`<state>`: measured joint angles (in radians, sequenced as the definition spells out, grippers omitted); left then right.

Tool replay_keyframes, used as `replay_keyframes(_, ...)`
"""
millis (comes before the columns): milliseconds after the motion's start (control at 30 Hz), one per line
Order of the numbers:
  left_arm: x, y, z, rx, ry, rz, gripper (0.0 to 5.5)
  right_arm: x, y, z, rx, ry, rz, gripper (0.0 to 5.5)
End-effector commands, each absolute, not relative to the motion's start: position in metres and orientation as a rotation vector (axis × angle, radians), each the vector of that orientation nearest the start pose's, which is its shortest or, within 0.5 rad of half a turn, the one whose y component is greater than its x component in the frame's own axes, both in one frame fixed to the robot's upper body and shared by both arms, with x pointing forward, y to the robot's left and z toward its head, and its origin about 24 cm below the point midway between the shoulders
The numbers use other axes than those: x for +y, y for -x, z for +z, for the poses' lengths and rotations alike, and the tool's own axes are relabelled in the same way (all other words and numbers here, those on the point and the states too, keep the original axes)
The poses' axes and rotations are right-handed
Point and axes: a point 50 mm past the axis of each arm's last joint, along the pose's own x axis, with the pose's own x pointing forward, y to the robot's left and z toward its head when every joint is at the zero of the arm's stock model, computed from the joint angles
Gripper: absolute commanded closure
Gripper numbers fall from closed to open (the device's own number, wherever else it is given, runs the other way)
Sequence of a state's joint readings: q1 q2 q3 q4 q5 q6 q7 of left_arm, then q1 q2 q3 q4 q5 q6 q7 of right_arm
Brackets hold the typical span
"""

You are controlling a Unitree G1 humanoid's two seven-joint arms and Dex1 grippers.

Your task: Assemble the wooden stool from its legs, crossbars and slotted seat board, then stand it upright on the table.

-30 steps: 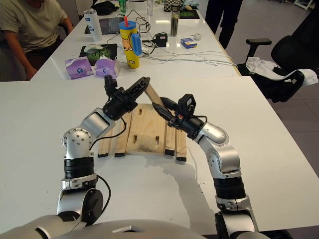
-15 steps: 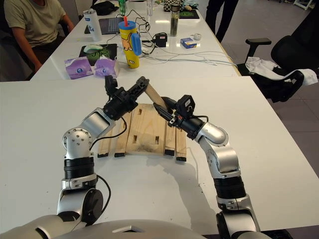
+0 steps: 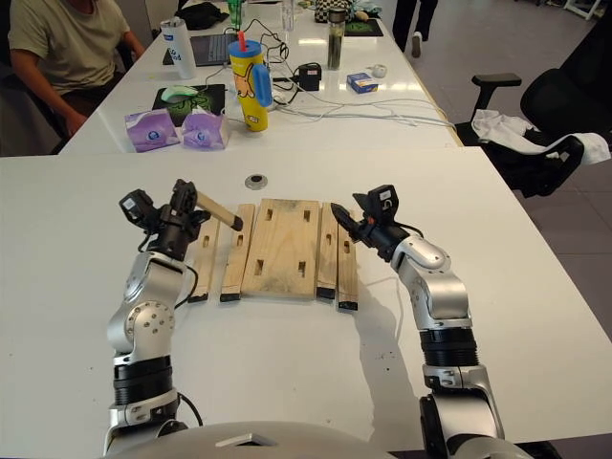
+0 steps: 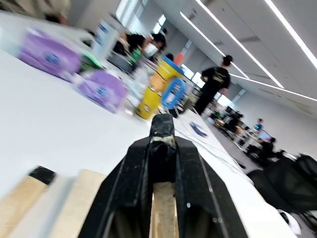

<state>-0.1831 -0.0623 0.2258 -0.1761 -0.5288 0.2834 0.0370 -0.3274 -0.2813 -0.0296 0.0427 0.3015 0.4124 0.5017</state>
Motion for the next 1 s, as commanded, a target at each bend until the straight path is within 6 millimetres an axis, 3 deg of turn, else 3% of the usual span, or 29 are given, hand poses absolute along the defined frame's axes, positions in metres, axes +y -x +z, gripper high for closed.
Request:
replay_keyframes(33, 0.165, -0.282, 0.088, -0.082, 0.613, 0.089, 5.08, -0.152, -0.306, 0.092, 0.138, -0.058, 0.579, 2.58)
replay_keyframes(500, 0.151, -0.283, 0.068, 0.01, 0.67, 0.042, 5.08, -0.148, -0.306, 0.087, 0.163, -0.067, 0.588, 2.58)
replay_keyframes(767, 0.155, -0.278, 0.058, 0.076, 0.624, 0.101, 5.08, -0.146, -0.303, 0.083, 0.169, -0.066, 0.574, 2.58)
replay_keyframes(1000, 0.146, -0.271, 0.057, 0.143, 0.503, 0.08, 5.08, -0.146, -0.299, 0.079, 0.181, -0.064, 0.556, 2.58)
